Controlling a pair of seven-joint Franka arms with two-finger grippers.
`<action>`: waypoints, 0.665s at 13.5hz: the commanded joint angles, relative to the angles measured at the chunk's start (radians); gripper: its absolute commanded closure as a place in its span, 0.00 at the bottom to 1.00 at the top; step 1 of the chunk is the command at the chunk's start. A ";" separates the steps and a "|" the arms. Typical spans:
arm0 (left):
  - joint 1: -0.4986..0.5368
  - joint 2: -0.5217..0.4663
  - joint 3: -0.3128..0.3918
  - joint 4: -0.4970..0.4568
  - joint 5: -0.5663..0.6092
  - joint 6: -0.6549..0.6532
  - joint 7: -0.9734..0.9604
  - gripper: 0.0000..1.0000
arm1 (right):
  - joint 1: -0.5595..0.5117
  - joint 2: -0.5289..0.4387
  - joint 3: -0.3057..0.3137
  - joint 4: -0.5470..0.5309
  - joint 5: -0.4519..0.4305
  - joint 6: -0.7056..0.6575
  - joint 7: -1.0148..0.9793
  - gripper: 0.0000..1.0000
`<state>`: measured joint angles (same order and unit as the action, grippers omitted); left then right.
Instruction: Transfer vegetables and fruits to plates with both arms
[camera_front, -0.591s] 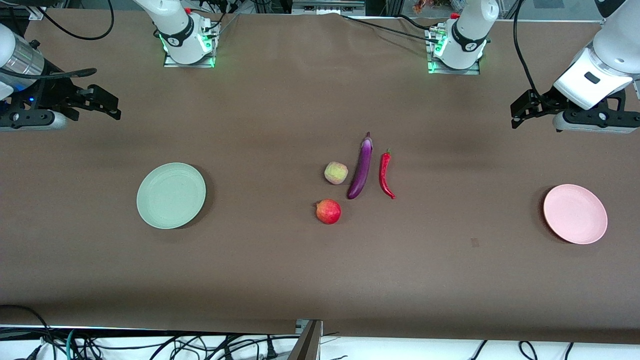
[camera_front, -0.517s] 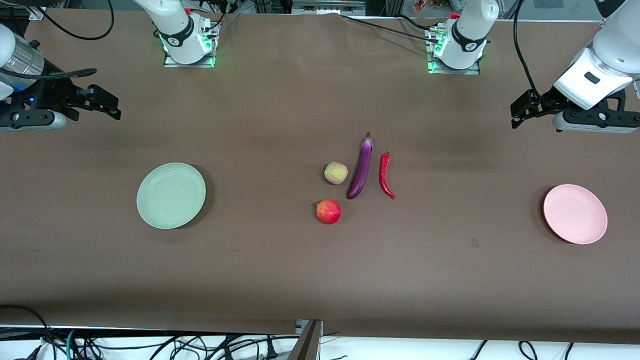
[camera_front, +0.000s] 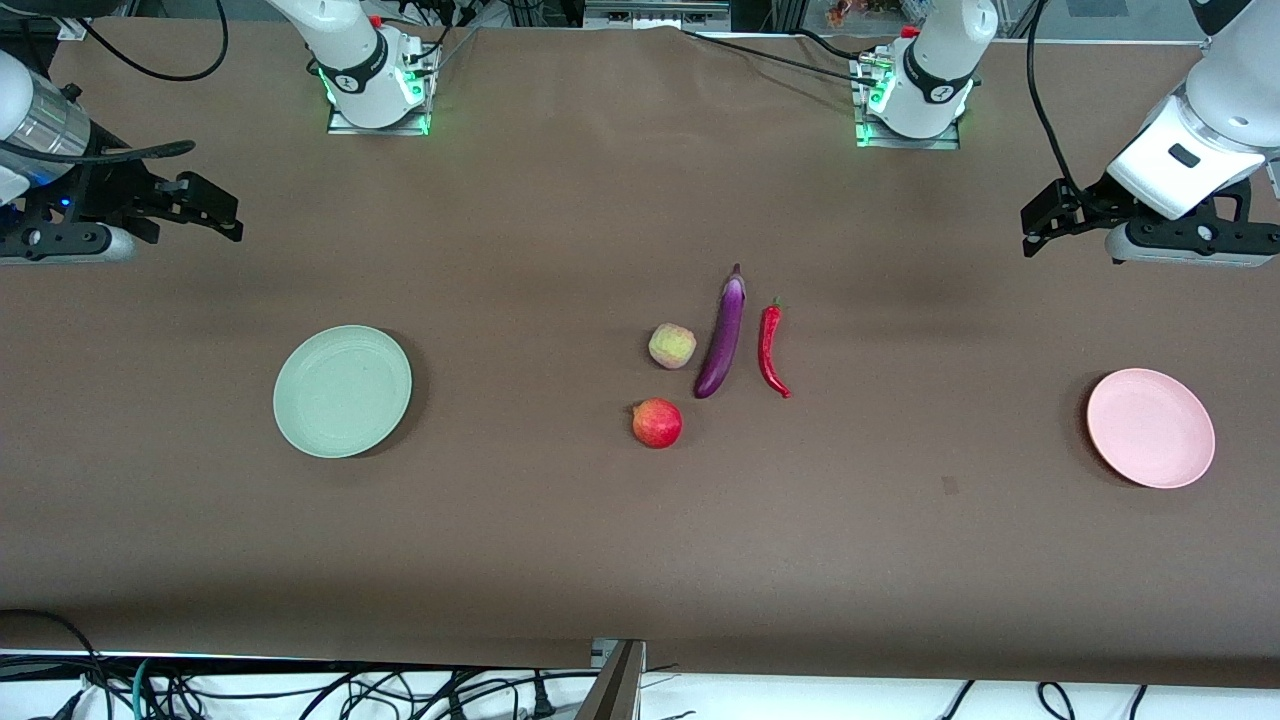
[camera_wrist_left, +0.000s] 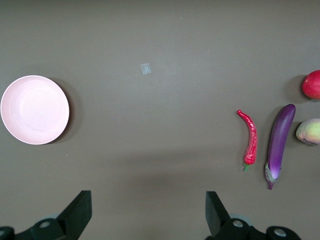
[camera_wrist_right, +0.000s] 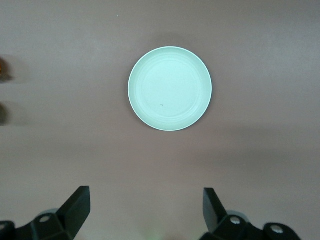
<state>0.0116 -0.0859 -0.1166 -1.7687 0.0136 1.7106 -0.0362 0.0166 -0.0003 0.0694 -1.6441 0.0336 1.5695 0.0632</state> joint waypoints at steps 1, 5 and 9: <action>-0.004 0.014 0.002 0.034 -0.012 -0.023 0.010 0.00 | 0.011 0.048 0.007 0.023 0.003 0.001 0.004 0.01; -0.004 0.014 0.002 0.032 -0.012 -0.023 0.010 0.00 | 0.061 0.182 0.007 0.026 0.104 0.127 0.113 0.01; -0.004 0.014 0.002 0.032 -0.012 -0.023 0.010 0.00 | 0.230 0.363 0.009 0.059 0.108 0.354 0.398 0.01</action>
<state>0.0115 -0.0851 -0.1173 -1.7678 0.0136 1.7101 -0.0362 0.1783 0.2740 0.0804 -1.6437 0.1341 1.8598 0.3387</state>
